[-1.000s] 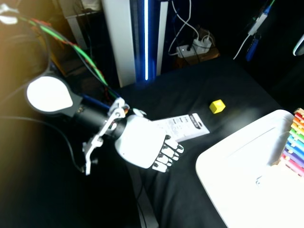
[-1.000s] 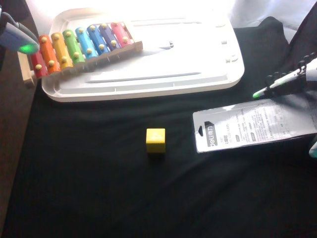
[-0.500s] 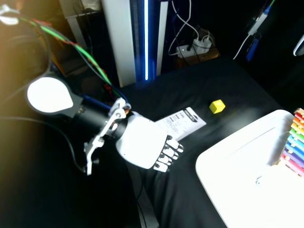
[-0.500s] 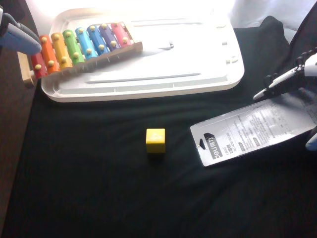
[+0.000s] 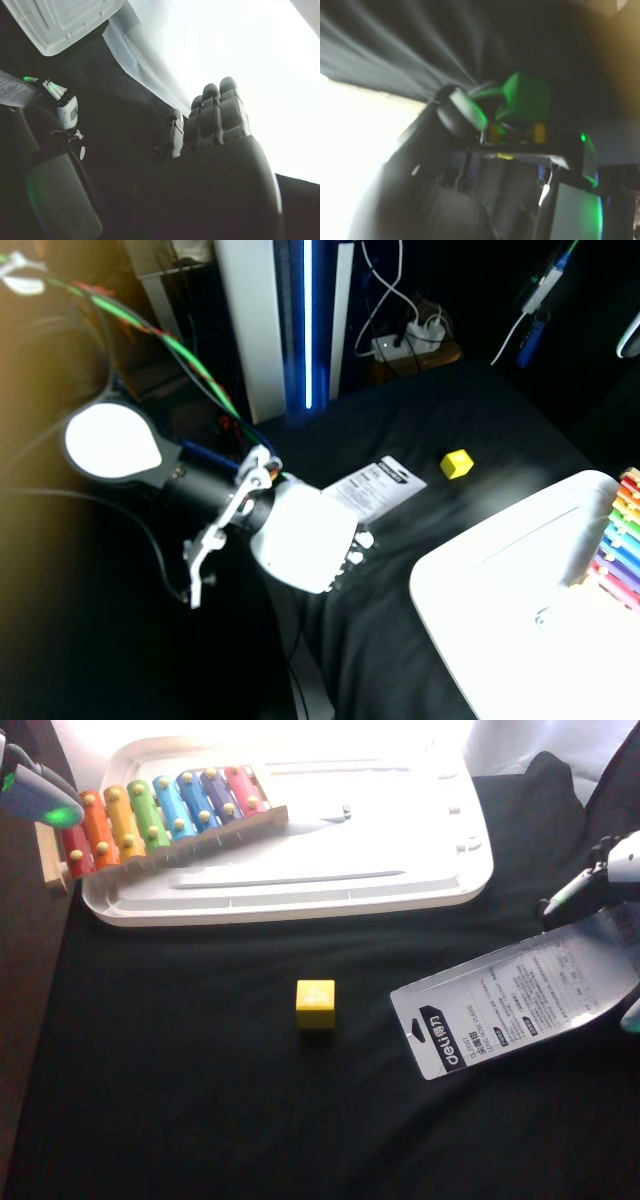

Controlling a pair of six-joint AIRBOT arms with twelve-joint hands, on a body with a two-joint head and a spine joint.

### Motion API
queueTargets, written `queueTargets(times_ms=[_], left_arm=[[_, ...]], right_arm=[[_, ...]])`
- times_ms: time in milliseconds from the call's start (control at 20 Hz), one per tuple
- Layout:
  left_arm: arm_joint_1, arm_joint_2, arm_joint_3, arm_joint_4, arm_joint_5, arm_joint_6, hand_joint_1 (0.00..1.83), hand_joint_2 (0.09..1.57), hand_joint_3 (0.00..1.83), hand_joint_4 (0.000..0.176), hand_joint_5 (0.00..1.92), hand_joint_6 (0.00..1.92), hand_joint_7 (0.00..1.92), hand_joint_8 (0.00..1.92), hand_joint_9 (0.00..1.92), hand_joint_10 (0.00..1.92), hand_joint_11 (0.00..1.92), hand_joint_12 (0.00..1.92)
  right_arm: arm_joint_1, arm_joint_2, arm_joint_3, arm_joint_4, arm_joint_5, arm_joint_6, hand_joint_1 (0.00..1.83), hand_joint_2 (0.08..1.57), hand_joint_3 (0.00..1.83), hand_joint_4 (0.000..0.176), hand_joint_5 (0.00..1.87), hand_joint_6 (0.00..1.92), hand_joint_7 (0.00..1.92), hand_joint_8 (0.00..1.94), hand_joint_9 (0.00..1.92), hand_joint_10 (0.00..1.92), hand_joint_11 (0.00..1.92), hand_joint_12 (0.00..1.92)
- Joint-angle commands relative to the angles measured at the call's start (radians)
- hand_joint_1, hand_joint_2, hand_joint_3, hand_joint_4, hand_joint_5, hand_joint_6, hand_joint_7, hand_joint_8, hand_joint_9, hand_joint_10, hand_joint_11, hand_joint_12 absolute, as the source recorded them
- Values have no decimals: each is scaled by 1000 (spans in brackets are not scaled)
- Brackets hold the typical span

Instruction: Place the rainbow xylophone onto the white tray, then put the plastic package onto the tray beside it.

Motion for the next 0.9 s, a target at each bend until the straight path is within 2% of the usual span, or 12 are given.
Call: queueTargets(times_ms=[0, 150, 200, 350, 450, 500, 550, 600, 650, 750, 800, 850], left_arm=[[-9, 3, 2, -22, -61, -4, 818, 688, 2, 176, 0, 0, 0, 0, 48, 0, 49, 30], [-7, 3, 2, -22, -61, -5, 819, 696, 4, 176, 0, 0, 7, 3, 43, 2, 40, 27], [-6, 3, 2, -22, -61, -5, 812, 697, 4, 176, 0, 0, 18, 7, 58, 8, 47, 30], [-1, 5, 2, -22, -61, -9, 819, 700, 3, 176, 0, 0, 24, 6, 64, 8, 41, 28], [0, 6, 2, -23, -62, -11, 823, 706, 5, 176, 0, 0, 27, 6, 64, 7, 39, 28], [1, 6, 2, -23, -62, -11, 830, 710, 5, 176, 0, 0, 26, 4, 67, 7, 43, 30], [1, 6, 2, -23, -63, -11, 836, 712, 5, 176, 0, 0, 24, 3, 71, 8, 44, 31], [2, 6, 2, -23, -63, -11, 844, 719, 7, 176, 0, 0, 21, 1, 65, 5, 35, 27], [2, 6, 2, -23, -64, -12, 849, 721, 7, 176, 0, 0, 25, 3, 67, 5, 34, 27], [5, 6, 2, -23, -65, -13, 841, 731, 9, 176, 0, 0, 20, 0, 57, 0, 40, 31], [6, 7, 2, -23, -65, -14, 841, 732, 8, 176, 0, 0, 13, 0, 45, 0, 30, 27], [7, 7, 2, -23, -67, -15, 834, 731, 6, 176, 0, 0, 13, 0, 44, 0, 31, 27]], right_arm=[[21, 1, 6, 40, 23, -3, 1161, 1123, 0, 0, 958, 1000, 1054, 1907, 1331, 1914, 1409, 1921], [41, 1, 6, 40, 23, -4, 1160, 1122, 0, 0, 960, 996, 1068, 1941, 1365, 1921, 1447, 1921], [51, 1, 6, 40, 23, -5, 1158, 1126, 1, 0, 952, 1009, 1072, 1866, 1349, 1885, 1415, 1921], [93, 3, 6, 39, 23, -18, 1167, 1110, 0, 0, 987, 954, 1061, 1938, 1351, 1921, 1434, 1921], [120, 5, 5, 39, 23, -25, 1171, 1103, 0, 0, 1001, 929, 1057, 1797, 1289, 1905, 1363, 1921], [137, 8, 5, 39, 23, -29, 1161, 1119, 2, 0, 969, 982, 993, 1257, 1167, 1514, 1166, 1776], [151, 11, 5, 39, 24, -31, 1241, 1132, 0, 0, 895, 887, 1027, 1161, 1166, 1195, 1093, 1608], [170, 14, 5, 39, 24, -34, 1261, 1120, 0, 0, 858, 988, 1104, 966, 1183, 804, 1015, 1403], [185, 18, 4, 39, 23, -34, 1266, 1112, 0, 0, 860, 1005, 1131, 899, 1231, 554, 996, 1270], [227, 21, 5, 39, 23, -35, 1250, 1102, 0, 0, 913, 977, 1124, 869, 1232, 265, 934, 968], [241, 21, 5, 40, 23, -35, 1272, 1090, 0, 0, 929, 897, 1156, 863, 1357, 268, 1032, 995], [256, 22, 5, 40, 23, -35, 1277, 1091, 0, 0, 945, 804, 1146, 919, 1455, 316, 1114, 1138]])
